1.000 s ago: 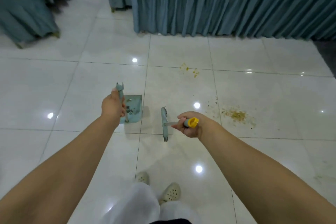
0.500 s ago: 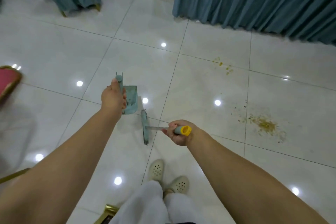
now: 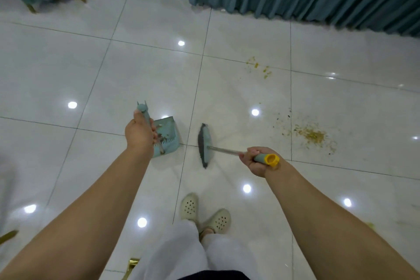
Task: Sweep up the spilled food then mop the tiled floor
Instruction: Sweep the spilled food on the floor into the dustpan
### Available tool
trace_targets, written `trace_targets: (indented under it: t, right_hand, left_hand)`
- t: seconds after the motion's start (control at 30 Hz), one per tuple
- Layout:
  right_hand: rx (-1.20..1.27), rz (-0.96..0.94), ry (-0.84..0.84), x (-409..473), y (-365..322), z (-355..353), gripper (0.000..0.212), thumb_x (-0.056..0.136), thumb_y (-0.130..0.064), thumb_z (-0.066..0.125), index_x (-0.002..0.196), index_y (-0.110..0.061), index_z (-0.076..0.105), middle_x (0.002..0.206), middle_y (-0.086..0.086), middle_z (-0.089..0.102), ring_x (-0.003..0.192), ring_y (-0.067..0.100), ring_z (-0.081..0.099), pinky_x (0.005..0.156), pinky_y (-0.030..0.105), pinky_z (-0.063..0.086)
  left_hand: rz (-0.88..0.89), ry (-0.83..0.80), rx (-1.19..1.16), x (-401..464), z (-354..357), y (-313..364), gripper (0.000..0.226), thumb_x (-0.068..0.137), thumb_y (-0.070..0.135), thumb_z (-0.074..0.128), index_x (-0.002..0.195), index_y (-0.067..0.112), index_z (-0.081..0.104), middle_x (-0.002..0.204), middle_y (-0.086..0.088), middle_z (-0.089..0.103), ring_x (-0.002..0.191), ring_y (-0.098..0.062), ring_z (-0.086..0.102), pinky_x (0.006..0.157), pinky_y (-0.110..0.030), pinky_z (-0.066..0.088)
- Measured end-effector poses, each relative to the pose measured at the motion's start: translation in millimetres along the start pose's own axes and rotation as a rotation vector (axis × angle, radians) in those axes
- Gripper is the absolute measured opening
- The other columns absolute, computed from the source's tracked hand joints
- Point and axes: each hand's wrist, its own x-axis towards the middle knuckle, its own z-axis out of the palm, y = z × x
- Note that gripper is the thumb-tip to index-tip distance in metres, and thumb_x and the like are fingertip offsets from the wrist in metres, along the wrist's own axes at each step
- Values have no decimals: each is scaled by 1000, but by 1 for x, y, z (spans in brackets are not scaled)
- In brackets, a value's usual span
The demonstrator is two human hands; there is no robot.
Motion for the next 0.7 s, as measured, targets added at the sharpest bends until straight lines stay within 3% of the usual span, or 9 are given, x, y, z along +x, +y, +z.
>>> trace_targets:
  t: [0.17,0.33,0.7]
  right_hand:
    - [15,-98,36,-6,-36,-19,19,100,-1,34,119,-1,35,90,23,42,22,12,33,31,12,36]
    - [-126,-138,79,-15,-62,-33,24,98,2,32,122,0,32,89,19,45,25,9,35,31,12,36]
    - [-237,44,-45,-16,-24,-13,20,98,0,33,118,1,36,90,21,50,27,10,39,28,14,37]
  left_hand:
    - [-32,-66,46,2,24,-4,52,98,50,30,64,15,50,54,0,46,40,-12,37,38,-18,31]
    - [-16,-125,65,2,43,-4,50,95,52,34,63,15,47,53,0,45,37,-11,35,38,-18,30]
    - [46,-116,94,-2,67,15,53,97,52,29,62,17,47,56,2,48,41,-12,40,42,-20,34]
